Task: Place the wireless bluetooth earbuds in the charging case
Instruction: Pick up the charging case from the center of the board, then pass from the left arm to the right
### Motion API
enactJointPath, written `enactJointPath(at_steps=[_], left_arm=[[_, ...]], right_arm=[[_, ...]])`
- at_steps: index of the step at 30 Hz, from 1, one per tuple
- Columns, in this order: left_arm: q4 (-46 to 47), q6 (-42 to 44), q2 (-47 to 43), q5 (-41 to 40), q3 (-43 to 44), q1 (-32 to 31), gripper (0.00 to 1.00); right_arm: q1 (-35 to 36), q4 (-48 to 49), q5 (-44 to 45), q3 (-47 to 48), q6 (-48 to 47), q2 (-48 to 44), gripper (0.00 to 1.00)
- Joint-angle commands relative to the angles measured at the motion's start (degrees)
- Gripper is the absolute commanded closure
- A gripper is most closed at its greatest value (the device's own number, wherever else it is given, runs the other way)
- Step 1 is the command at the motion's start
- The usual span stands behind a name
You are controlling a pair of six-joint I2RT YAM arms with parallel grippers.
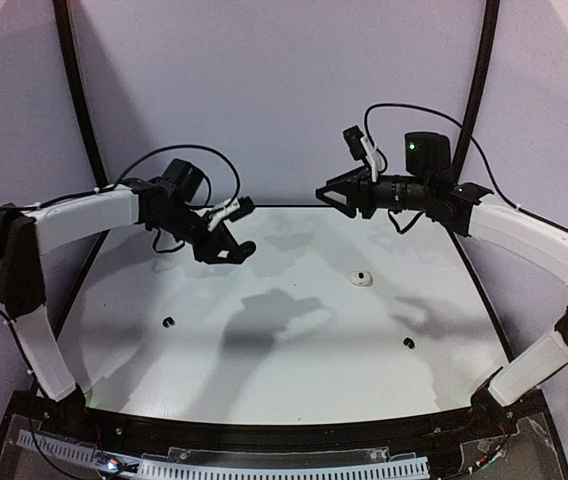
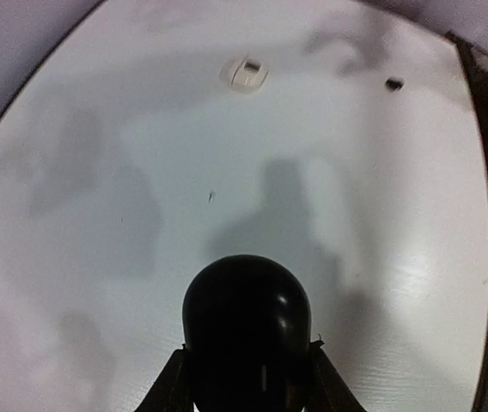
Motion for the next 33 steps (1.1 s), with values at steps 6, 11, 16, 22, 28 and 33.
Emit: enactJointPath(at_steps=[6, 11, 16, 22, 28, 33], left_arm=[[33.7, -46.2, -20.3, 32.9, -9.9, 3.1, 0.91], [63.6, -67.8, -22.3, 40.2, -15.8, 3.2, 0.91], [77.3, -78.7, -20.7, 46.5, -14.7, 3.2, 0.92], [79.0, -81.6, -19.2, 46.0, -12.5, 3.2, 0.94], [44.4, -54.5, -20.0, 26.1, -5.6, 1.5, 0.99], [32.8, -28.2, -25.3, 0.3, -8.2, -4.7, 0.99]], right_arm=[[4.0, 7.8, 3.7, 9.3, 13.7, 2.1, 0.48], [5.5, 12.8, 3.0, 7.6, 12.1, -1.0, 0.47], [6.1, 10.5, -1.1, 7.1, 6.3, -3.5, 0.47], [7.0, 13.2, -2.3, 4.3, 0.6, -6.3, 0.46], [9.2, 12.7, 9.0, 5.2, 4.3, -4.7, 0.46], [9.5, 15.7, 13.4, 4.5, 20.0, -1.3, 0.47]])
